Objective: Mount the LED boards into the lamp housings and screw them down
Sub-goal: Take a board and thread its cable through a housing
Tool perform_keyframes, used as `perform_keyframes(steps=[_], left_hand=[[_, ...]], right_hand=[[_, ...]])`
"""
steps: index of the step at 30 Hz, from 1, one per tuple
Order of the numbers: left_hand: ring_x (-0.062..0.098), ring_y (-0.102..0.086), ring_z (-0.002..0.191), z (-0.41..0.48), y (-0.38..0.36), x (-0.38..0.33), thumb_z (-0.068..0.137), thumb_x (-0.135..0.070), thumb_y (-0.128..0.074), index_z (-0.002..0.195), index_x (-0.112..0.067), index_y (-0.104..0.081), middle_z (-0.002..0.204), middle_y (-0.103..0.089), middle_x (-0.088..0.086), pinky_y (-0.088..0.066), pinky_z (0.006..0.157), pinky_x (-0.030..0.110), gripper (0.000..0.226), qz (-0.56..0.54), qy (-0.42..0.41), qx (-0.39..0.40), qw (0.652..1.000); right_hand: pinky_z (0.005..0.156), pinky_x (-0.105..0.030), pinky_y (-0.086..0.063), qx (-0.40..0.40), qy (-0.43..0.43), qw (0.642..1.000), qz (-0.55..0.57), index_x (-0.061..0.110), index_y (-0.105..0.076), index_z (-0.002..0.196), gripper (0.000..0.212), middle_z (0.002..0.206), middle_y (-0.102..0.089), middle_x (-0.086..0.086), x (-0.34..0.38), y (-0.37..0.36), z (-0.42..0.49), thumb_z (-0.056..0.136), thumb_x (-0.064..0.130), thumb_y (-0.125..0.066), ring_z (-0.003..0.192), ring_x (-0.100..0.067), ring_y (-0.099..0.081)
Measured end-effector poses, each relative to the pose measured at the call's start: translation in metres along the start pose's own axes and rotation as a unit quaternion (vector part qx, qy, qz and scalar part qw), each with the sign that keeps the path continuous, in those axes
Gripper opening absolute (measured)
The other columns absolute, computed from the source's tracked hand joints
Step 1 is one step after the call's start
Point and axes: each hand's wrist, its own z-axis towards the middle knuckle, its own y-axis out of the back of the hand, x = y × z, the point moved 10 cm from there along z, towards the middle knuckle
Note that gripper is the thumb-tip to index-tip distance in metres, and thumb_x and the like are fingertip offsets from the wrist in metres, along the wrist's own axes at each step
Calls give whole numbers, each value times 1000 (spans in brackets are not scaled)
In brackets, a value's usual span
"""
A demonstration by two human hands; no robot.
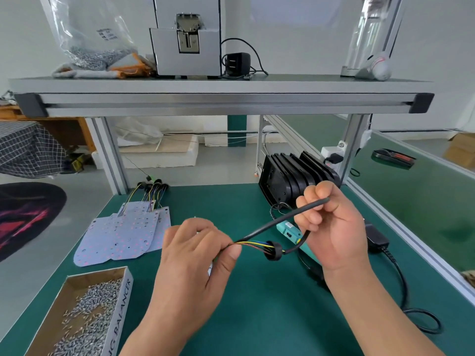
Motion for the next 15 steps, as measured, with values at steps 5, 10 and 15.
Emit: perform_keyframes(steps=[5,10,15], left_hand=[[20,-53,85,2,11,3,110,-41,-50,90,-23,-58,87,-57,-14,-42,76,33,29,-26,69,-58,996],[7,-51,67,-11,20,36,102,-58,-54,89,-40,-62,79,-56,-17,-35,60,13,24,-106,255,-121,953],[6,-37,52,-25,13,67,95,-68,-55,94,-40,-73,57,-44,-14,-28,48,19,33,-152,359,-126,912]], right_hand=[[72,-31,-53,-113,70,856,-500,25,-68,84,42,83,-69,6,22,19,-6,83,-10,-45,74,-21,-64],[93,-20,-49,71,145,729,-665,41,-51,144,73,120,-61,30,-14,-44,-23,84,-1,-43,104,-9,-63],[114,-34,-42,226,177,667,-688,21,-57,149,68,161,-41,0,-32,-74,-40,85,0,-51,141,-19,-47]])
